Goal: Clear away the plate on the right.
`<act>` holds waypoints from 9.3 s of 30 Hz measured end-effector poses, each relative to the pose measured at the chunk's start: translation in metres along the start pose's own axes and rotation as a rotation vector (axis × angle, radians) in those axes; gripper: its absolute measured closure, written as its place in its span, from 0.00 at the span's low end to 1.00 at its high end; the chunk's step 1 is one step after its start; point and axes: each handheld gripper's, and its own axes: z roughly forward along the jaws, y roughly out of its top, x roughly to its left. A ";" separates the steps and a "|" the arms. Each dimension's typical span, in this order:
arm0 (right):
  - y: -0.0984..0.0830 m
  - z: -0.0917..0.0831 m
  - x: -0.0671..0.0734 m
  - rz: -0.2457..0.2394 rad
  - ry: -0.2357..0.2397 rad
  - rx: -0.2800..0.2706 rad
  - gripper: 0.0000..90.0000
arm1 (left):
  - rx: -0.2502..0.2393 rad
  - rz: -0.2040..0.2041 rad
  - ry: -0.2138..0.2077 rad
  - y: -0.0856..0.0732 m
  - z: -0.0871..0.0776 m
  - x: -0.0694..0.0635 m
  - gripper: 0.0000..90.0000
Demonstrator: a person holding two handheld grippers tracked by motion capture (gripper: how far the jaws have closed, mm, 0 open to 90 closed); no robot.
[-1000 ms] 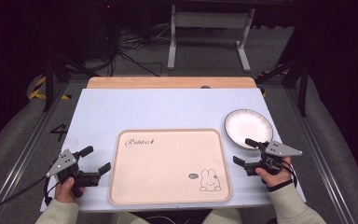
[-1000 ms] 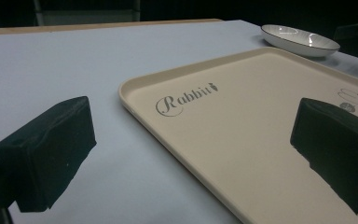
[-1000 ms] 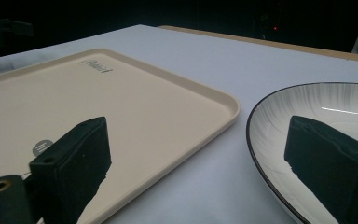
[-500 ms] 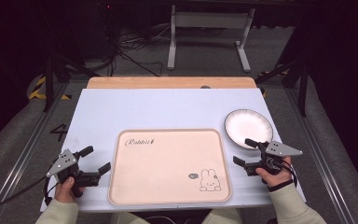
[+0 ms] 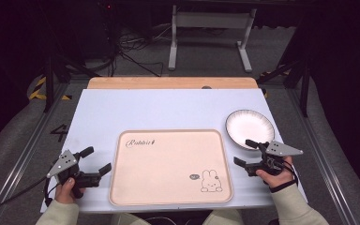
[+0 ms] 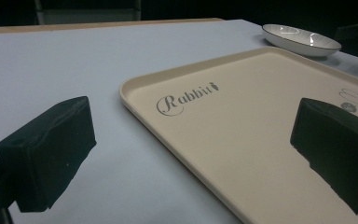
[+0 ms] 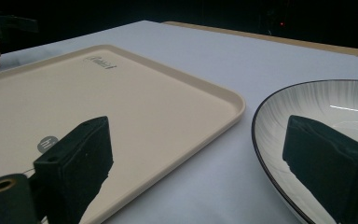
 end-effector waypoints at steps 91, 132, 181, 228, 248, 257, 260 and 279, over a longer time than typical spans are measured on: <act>0.054 -0.019 -0.113 0.149 -0.249 0.099 0.06 | 0.011 -0.013 0.016 0.000 0.002 0.000 0.00; 0.025 -0.002 -0.165 0.372 -0.305 0.288 0.26 | 0.014 -0.010 0.011 0.001 0.002 0.000 0.00; 0.017 -0.008 -0.169 0.623 -0.323 0.310 0.87 | 0.013 -0.013 0.015 0.001 0.002 0.000 0.00; 0.073 -0.022 -0.134 0.528 -0.334 0.178 0.93 | 0.014 -0.012 0.016 0.001 0.002 0.000 0.00; 0.105 -0.016 -0.102 0.501 -0.275 0.183 0.93 | 0.014 -0.010 0.015 0.001 0.002 0.000 0.00; 0.114 -0.001 -0.083 0.510 -0.215 0.189 0.93 | 0.014 -0.011 0.014 0.001 0.002 0.000 0.00; 0.118 0.004 -0.077 0.501 -0.197 0.195 0.93 | 0.014 -0.011 0.014 0.001 0.002 0.000 0.00; 0.136 0.044 -0.041 0.453 -0.097 0.237 0.93 | 0.013 -0.013 0.013 0.001 0.002 0.000 0.00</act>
